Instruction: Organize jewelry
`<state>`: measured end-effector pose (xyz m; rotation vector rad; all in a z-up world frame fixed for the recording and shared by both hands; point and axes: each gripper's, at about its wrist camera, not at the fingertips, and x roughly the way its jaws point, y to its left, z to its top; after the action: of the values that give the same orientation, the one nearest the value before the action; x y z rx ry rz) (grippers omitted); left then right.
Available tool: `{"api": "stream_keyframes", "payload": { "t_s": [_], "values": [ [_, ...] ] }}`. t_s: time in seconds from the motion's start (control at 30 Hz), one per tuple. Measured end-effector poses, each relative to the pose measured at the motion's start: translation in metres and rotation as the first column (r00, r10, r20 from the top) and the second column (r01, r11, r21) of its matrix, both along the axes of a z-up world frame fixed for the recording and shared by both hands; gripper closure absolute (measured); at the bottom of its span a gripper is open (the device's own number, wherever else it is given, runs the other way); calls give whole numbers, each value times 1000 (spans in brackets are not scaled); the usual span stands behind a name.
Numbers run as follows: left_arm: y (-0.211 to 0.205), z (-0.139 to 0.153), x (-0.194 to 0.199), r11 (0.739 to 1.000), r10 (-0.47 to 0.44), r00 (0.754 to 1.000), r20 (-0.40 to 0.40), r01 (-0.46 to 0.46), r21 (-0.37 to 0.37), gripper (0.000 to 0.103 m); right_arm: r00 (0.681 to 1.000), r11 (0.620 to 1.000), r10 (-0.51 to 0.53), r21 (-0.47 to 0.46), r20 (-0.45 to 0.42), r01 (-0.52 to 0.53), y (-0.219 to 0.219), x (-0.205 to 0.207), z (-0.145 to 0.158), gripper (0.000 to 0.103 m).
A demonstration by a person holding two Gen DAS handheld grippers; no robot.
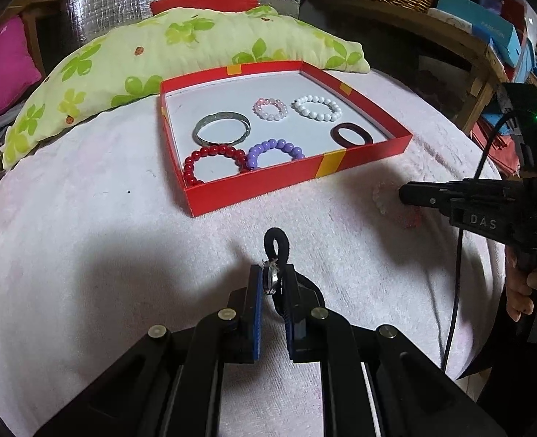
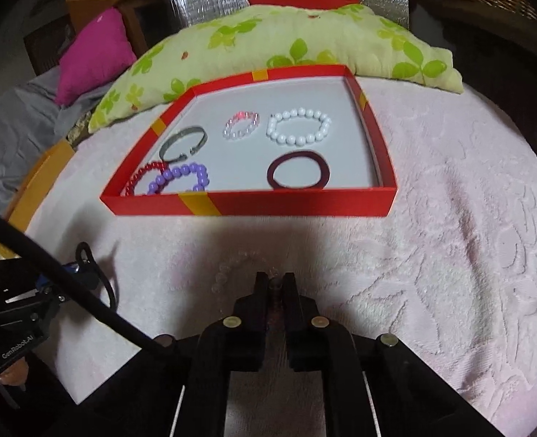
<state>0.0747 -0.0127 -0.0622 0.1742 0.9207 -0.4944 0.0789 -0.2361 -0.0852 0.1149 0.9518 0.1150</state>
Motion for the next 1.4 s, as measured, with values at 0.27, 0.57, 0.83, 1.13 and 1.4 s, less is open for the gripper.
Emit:
{"api": "stream_keyframes", "payload": {
  "t_s": [0.27, 0.57, 0.83, 1.13, 1.4],
  "values": [
    [1, 0, 3, 1000, 19, 1000, -1, -19, 1, 92, 999, 995, -47, 84, 2, 47, -17, 0, 9, 94],
    [-1, -1, 2, 1000, 17, 1000, 1, -17, 11, 92, 996, 988, -34, 150, -77, 46, -17, 5, 0, 38],
    [0, 0, 0, 1000, 13, 1000, -3, -13, 5, 92, 998, 999, 32, 33, -49, -30, 10, 6, -6, 36],
    [2, 2, 0, 1000, 23, 1000, 3, -23, -2, 92, 1000, 999, -9, -32, -6, 9, -2, 2, -3, 94],
    [2, 7, 0, 999, 39, 999, 17, -39, -22, 92, 999, 987, -20, 158, 29, 15, -22, -3, 14, 94]
  ]
}}
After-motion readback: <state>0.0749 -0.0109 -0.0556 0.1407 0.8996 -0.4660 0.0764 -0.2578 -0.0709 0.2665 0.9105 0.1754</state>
